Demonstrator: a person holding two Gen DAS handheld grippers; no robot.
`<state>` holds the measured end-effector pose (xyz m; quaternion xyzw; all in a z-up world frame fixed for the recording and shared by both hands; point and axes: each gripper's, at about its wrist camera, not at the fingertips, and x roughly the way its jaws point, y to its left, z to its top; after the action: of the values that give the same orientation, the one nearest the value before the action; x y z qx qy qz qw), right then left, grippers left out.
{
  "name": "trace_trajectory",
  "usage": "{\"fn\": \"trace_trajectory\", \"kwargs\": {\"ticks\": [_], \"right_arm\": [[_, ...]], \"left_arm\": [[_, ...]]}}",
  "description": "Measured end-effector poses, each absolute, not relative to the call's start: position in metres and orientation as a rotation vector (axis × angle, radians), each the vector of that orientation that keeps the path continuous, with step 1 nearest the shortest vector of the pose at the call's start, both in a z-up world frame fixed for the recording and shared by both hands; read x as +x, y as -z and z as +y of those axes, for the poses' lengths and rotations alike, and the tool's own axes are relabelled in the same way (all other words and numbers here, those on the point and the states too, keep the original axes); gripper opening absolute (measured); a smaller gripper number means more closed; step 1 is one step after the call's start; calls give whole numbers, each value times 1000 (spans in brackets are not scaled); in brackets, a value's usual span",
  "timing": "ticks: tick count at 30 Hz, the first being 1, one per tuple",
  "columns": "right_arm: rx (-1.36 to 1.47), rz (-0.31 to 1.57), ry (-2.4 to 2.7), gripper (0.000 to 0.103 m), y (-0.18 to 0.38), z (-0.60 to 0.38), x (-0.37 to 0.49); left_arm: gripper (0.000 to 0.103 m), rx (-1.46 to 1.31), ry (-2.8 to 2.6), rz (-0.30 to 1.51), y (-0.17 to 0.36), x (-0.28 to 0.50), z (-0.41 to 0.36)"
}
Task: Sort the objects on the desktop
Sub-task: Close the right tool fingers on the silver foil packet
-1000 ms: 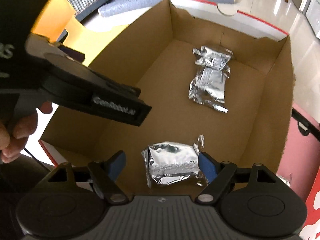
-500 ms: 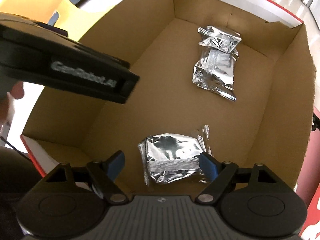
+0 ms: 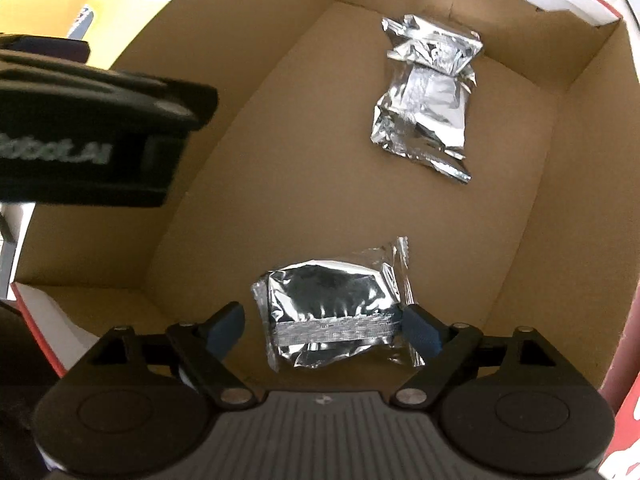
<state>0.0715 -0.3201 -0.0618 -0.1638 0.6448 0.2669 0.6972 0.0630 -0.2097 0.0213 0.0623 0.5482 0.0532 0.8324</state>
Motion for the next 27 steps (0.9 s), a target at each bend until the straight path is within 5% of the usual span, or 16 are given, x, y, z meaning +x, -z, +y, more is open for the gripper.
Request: {"fn": "trace_trajectory", "kwargs": {"ticks": [27], "right_arm": [[-233,1391,-564,82,51,-328,93]], "left_arm": [[103,112,-118,1149,-24,63,-214]]}}
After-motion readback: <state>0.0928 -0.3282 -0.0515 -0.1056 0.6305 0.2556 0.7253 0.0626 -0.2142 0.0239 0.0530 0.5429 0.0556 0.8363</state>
